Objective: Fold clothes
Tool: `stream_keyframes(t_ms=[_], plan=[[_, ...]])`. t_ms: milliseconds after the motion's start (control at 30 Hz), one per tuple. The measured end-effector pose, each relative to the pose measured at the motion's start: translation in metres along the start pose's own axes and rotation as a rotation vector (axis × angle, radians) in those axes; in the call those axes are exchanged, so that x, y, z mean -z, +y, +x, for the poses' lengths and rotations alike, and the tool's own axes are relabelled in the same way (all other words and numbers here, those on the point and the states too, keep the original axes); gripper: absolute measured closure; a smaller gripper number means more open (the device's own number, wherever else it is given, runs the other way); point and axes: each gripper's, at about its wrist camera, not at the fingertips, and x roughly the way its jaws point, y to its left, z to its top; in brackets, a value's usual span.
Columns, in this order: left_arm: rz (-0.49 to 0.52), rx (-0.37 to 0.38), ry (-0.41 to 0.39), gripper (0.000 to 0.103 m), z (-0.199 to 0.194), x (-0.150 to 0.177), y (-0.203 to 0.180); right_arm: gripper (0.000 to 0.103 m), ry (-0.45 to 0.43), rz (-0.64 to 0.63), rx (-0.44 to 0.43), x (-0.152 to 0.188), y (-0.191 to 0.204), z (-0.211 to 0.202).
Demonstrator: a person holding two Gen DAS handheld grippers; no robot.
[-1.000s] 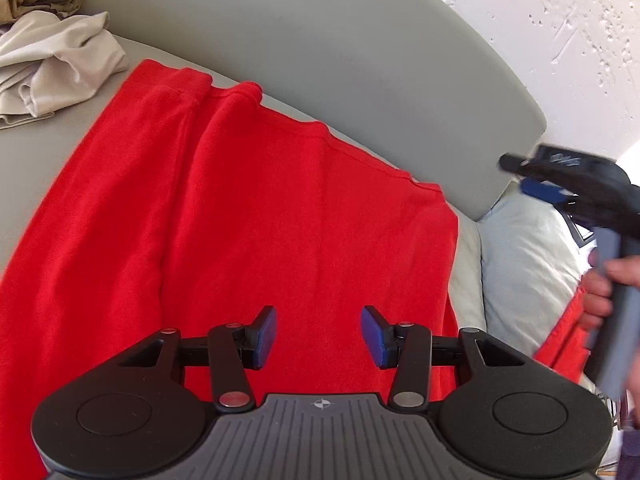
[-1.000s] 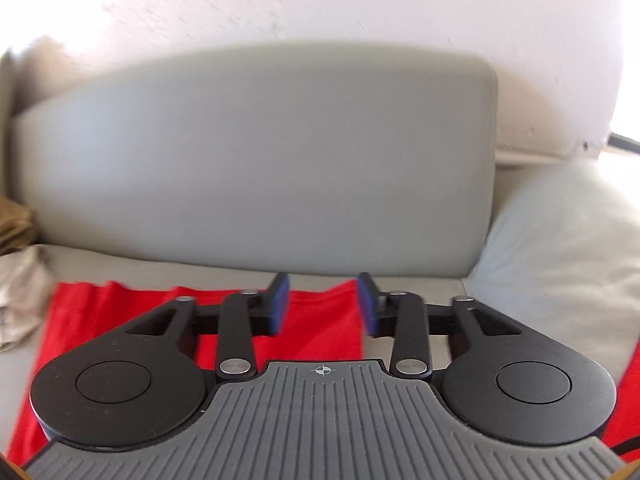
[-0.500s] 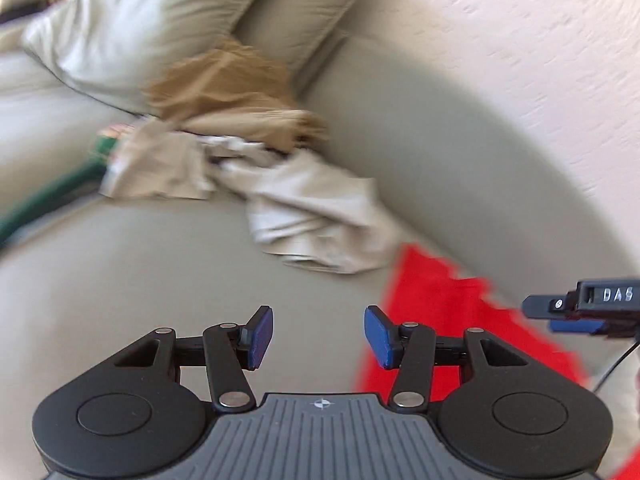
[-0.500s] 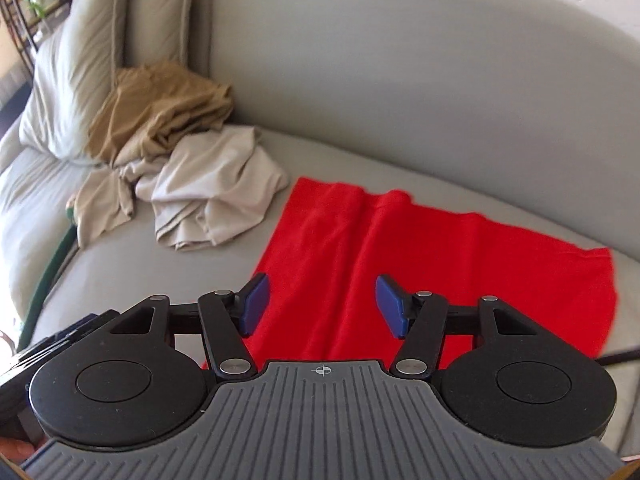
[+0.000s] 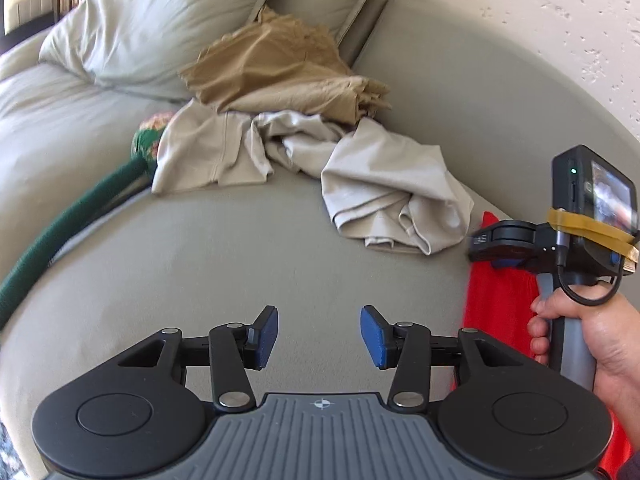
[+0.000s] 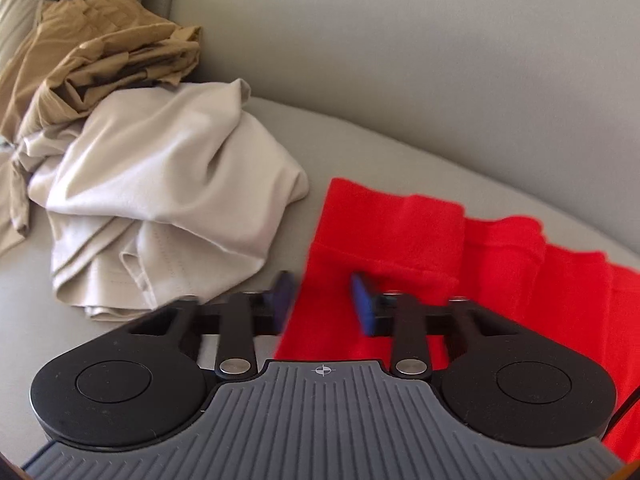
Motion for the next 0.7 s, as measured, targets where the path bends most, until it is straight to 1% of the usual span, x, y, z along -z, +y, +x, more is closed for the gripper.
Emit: stream_keyframes(t_ms=[33, 133, 167, 233, 267, 300, 333, 400, 467, 533, 567, 667, 700], plan=[[-0.023, 0.017, -0.001, 0.059, 0.000, -0.001, 0.005, 0.100, -0.032, -0.005, -0.023, 0.001, -0.002, -0.011], [-0.137, 0.148, -0.014, 0.058, -0.005, -0.003, 0.024, 0.100, -0.130, -0.020, -0.091, 0.005, -0.009, -0.046], [-0.188, 0.215, -0.023, 0.058, -0.007, -0.004, 0.031, 0.100, -0.166, -0.036, -0.122, 0.006, -0.010, -0.058], [-0.310, 0.354, -0.045, 0.050, -0.009, -0.005, 0.049, 0.100, -0.251, -0.127, -0.221, 0.016, -0.005, -0.093], [-0.377, 0.417, -0.055, 0.050, -0.009, -0.006, 0.058, 0.100, -0.286, -0.169, -0.263, 0.021, -0.002, -0.110], [-0.427, 0.448, -0.052, 0.050, -0.006, -0.006, 0.063, 0.100, -0.305, -0.200, -0.288, 0.026, 0.003, -0.124], [-0.474, 0.476, -0.047, 0.048, -0.002, -0.006, 0.068, 0.100, -0.315, -0.228, -0.307, 0.031, 0.008, -0.136], [-0.569, 0.532, -0.038, 0.048, 0.005, -0.006, 0.078, 0.100, -0.332, -0.282, -0.344, 0.041, 0.019, -0.157], [-0.624, 0.588, 0.005, 0.048, 0.015, -0.005, 0.079, 0.100, -0.327, -0.322, -0.365, 0.051, 0.032, -0.168], [-0.646, 0.633, 0.027, 0.048, 0.022, -0.005, 0.077, 0.100, -0.323, -0.378, -0.368, 0.060, 0.044, -0.176], [-0.647, 0.638, 0.029, 0.048, 0.024, -0.005, 0.075, 0.101, -0.322, -0.417, -0.362, 0.065, 0.050, -0.179], [-0.651, 0.606, 0.046, 0.048, 0.031, -0.007, 0.070, 0.100, -0.317, -0.506, -0.341, 0.083, 0.063, -0.185], [-0.660, 0.610, 0.057, 0.048, 0.032, -0.007, 0.069, 0.100, -0.316, -0.530, -0.331, 0.088, 0.066, -0.186]])
